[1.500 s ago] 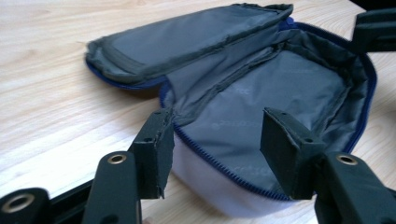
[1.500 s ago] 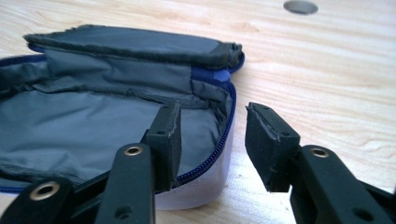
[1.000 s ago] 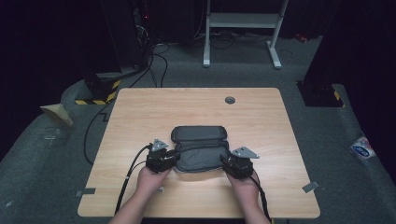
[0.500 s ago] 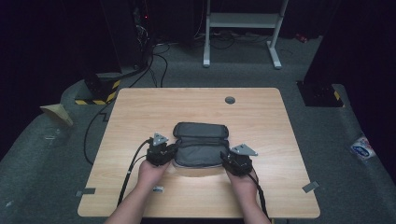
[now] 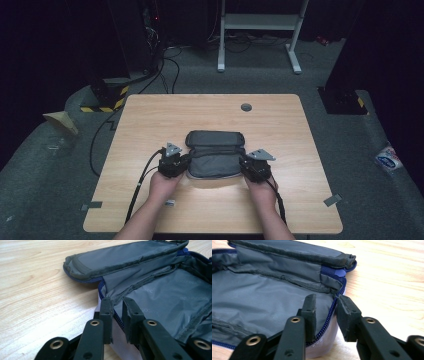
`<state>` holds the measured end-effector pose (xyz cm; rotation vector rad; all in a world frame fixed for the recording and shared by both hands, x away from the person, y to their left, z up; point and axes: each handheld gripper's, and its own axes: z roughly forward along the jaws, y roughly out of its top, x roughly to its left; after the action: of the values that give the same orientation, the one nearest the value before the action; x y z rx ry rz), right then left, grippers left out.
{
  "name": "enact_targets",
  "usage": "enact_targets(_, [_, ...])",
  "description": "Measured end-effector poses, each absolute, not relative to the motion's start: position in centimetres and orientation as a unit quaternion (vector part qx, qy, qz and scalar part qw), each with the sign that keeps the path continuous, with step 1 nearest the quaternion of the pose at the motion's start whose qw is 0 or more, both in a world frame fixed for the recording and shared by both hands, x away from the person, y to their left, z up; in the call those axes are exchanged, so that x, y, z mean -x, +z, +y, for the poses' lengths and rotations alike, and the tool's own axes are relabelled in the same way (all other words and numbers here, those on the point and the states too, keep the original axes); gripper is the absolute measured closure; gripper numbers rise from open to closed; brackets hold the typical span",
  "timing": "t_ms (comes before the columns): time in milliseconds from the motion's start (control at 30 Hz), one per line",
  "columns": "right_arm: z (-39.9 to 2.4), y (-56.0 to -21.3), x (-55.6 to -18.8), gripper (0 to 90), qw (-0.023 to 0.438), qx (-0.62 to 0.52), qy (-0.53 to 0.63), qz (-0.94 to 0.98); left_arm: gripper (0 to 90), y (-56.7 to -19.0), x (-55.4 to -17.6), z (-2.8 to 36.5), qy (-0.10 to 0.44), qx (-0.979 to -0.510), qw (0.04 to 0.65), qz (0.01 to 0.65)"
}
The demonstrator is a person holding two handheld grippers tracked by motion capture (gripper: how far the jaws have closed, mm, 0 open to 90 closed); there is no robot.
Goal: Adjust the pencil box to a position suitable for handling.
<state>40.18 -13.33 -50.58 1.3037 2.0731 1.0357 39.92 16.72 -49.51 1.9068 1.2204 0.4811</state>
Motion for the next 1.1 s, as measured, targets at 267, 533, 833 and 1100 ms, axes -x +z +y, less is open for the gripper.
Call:
enact_targets(267, [-13.4,-50.4,-40.5,70.7,0.242,-0.475,0.376,0.758,81.4,-49.5,-40.0,16.8,0.206,-0.751,0.401,0.483])
enact_targets(533, [-13.8,-49.7,-40.0,63.1,0.240,-0.477,0.392,0.750,73.5,-48.7,-39.4,17.2,0.212,-0.746,0.417,0.474])
enact_targets(833, [-14.7,-48.8,-39.5,54.9,0.243,-0.479,0.407,0.739,64.0,-47.7,-38.8,18.2,0.221,-0.744,0.425,0.466])
enact_targets(1100, [-16.6,-48.5,-38.9,49.2,0.254,-0.488,0.409,0.728,57.6,-47.7,-38.2,20.5,0.222,-0.744,0.423,0.467])
